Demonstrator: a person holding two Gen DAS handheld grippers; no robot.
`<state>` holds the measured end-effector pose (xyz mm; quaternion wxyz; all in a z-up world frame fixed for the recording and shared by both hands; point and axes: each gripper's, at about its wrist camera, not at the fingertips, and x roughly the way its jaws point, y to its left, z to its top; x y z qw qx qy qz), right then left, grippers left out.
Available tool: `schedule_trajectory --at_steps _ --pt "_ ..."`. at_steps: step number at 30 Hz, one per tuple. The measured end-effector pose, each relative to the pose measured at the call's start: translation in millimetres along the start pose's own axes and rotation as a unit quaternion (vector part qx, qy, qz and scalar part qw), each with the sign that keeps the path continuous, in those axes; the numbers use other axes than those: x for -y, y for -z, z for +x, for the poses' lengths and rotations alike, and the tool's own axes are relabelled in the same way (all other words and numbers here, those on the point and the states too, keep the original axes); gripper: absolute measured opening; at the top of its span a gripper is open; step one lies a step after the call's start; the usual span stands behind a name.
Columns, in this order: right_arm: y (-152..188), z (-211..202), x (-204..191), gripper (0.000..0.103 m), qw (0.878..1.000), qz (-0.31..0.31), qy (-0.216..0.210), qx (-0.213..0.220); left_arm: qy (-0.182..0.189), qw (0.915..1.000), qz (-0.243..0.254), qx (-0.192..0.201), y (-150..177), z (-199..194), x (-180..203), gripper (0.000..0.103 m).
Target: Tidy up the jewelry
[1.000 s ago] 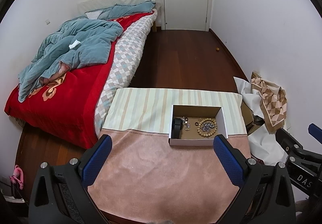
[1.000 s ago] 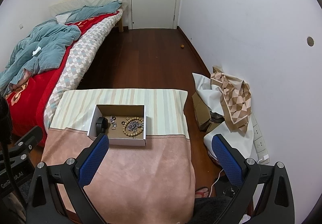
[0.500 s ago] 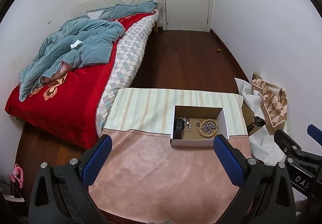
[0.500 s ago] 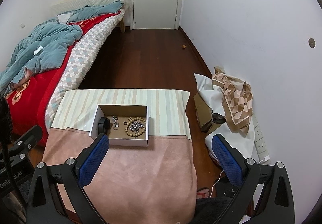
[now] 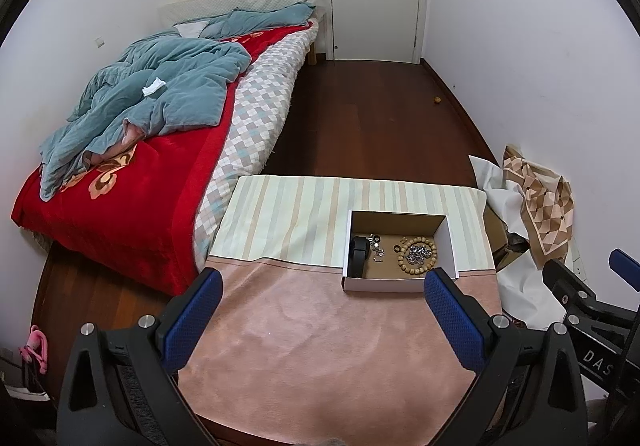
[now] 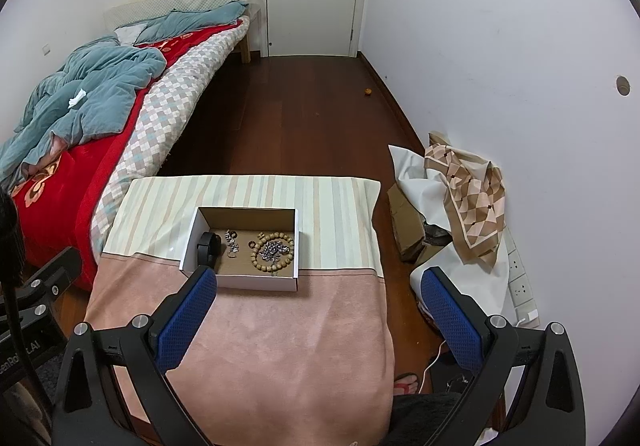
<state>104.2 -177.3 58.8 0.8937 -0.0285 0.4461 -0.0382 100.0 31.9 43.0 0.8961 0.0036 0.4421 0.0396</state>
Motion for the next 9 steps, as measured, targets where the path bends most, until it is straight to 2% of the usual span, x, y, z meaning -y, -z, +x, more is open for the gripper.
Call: schedule_trajectory --at_steps 9 --pt "-0.2 0.3 0.0 0.103 1.000 0.001 0.000 0.000 0.002 1.0000 -0.004 0.002 2.5 0.3 -0.1 0.103"
